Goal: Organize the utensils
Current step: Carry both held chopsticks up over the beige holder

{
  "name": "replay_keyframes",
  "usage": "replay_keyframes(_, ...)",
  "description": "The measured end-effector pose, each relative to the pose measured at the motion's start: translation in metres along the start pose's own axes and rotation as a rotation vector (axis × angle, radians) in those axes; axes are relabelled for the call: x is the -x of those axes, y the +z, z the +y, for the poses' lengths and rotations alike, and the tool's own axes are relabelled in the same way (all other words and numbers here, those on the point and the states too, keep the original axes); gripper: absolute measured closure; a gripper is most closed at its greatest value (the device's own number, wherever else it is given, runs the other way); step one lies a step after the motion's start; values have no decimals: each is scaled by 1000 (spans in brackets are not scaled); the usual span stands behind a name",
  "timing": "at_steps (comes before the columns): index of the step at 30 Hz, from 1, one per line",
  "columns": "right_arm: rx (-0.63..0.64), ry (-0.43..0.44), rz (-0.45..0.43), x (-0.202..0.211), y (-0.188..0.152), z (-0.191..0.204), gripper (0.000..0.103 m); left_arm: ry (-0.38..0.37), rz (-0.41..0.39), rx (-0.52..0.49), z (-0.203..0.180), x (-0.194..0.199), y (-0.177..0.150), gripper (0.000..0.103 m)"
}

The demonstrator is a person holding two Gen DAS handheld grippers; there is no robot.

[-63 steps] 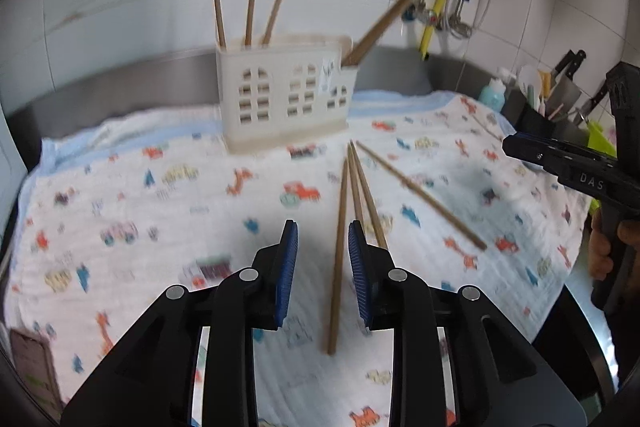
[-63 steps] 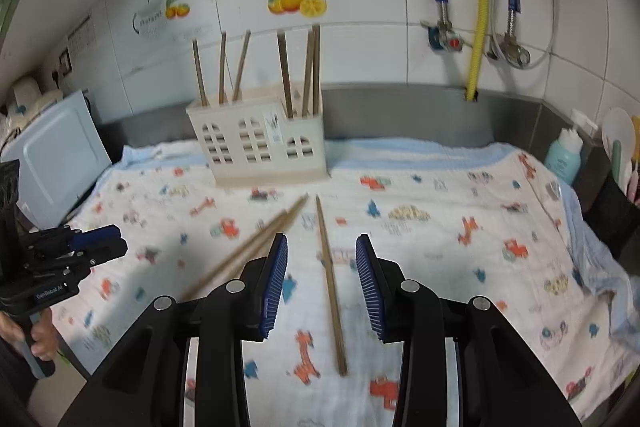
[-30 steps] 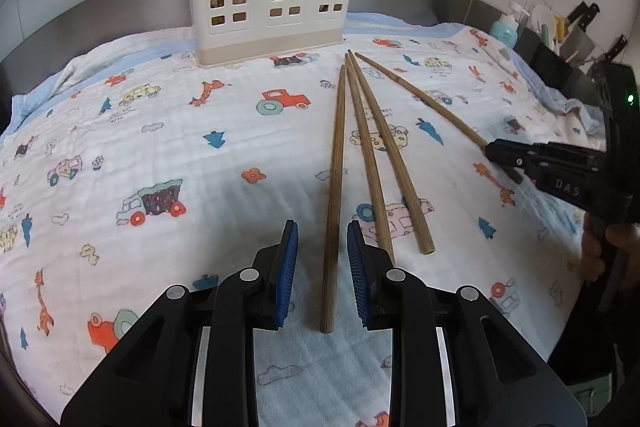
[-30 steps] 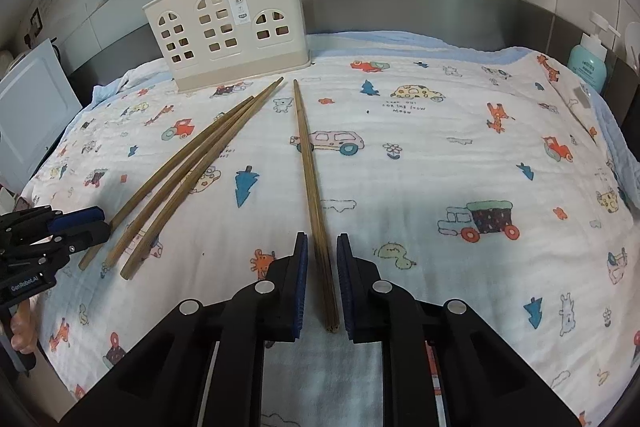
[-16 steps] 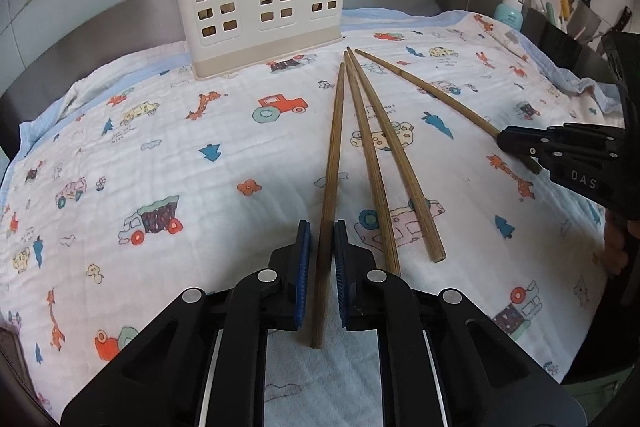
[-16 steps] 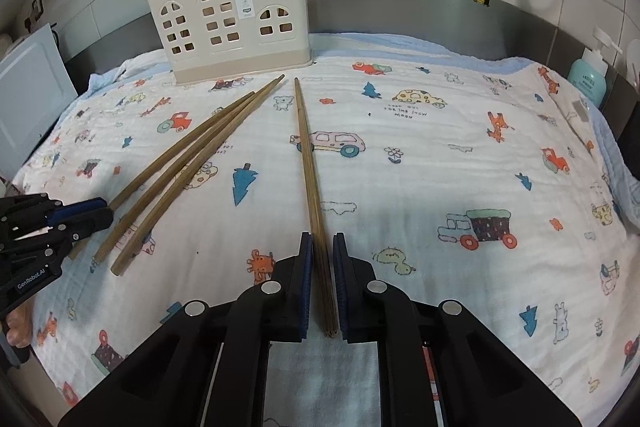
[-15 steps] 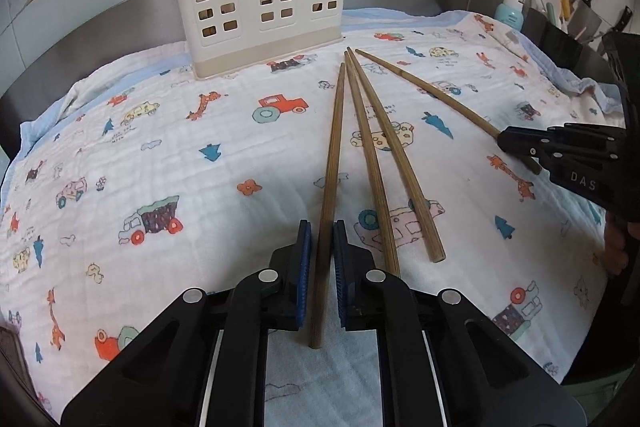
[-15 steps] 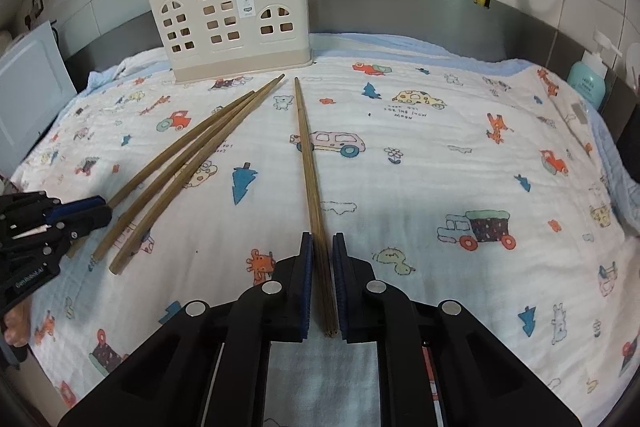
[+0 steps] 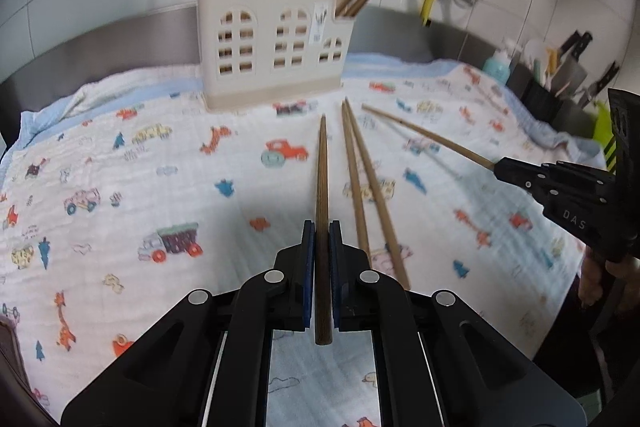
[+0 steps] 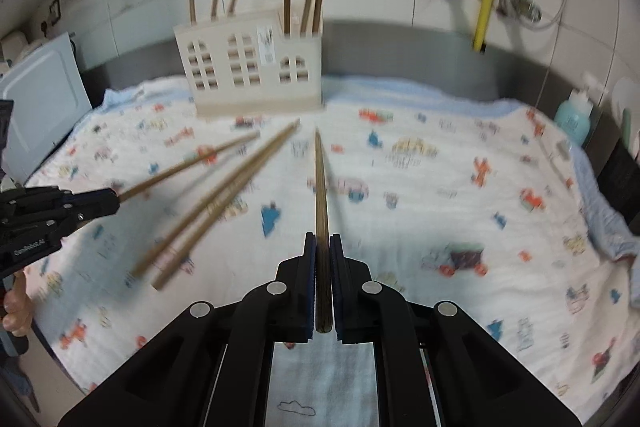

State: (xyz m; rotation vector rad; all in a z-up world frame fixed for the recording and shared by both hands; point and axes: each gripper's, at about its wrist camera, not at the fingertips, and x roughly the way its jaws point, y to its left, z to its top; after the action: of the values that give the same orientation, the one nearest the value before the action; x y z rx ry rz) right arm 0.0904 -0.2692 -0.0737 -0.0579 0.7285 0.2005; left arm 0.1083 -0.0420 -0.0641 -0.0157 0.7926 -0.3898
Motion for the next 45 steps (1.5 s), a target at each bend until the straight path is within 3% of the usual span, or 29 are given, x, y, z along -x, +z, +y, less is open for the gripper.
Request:
replay_keyframes(10,23,31,-144,47,50,12,96,-43,-86,20,3,25,20,97)
replay_keyframes(21,63,74,-187,66,89,23,96,-47,-128,46,18,38,41,97)
replay_keyframes(34,121,158,-240,89,168,33,96,-23,-172,-5,24,52,93,97)
replay_keyframes(45,126,132,-305,83,242,35,96,22,-281,-91,18,85,158,97)
